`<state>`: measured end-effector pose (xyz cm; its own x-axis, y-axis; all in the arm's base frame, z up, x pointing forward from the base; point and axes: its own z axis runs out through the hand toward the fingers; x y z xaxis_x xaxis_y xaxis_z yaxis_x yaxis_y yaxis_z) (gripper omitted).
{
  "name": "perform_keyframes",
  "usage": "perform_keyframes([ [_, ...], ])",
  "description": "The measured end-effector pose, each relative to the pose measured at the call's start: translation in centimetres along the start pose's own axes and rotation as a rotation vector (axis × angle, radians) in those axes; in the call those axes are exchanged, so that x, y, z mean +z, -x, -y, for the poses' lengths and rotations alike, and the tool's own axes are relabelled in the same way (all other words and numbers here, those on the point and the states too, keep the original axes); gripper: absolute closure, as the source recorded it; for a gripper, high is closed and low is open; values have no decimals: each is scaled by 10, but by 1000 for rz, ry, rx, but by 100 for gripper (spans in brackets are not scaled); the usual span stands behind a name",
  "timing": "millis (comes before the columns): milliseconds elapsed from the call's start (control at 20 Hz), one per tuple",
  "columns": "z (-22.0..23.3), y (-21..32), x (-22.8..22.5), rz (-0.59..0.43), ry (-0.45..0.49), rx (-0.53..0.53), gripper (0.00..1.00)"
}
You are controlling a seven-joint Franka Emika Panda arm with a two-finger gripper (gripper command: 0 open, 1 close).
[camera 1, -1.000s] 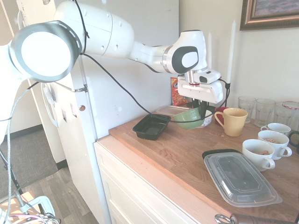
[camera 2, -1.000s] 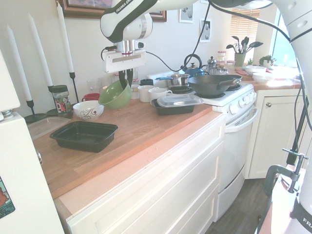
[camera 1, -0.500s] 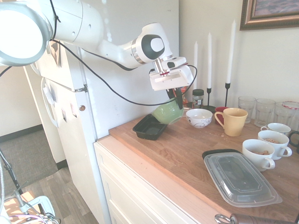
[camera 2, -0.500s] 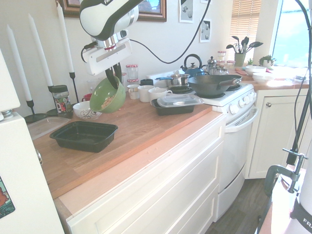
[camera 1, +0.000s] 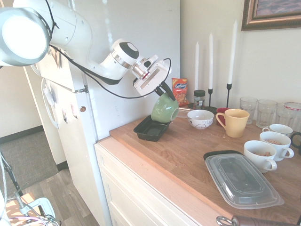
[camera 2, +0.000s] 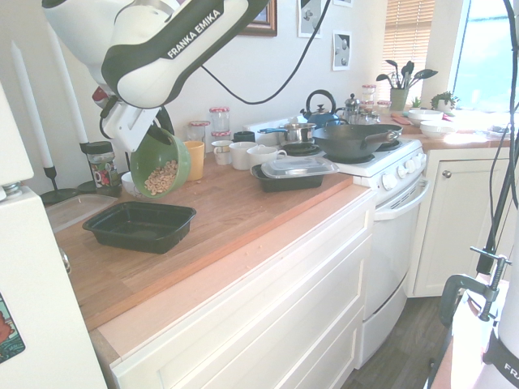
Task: Pour the cereal into the box
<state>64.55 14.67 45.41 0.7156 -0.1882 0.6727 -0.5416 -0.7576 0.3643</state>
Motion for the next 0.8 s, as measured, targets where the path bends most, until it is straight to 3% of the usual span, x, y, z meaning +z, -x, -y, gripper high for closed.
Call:
perform_keyframes([
  [200, 15, 17, 4, -122, 36, -69, 100],
  [800, 38, 50, -6, -322, 51, -200, 100],
])
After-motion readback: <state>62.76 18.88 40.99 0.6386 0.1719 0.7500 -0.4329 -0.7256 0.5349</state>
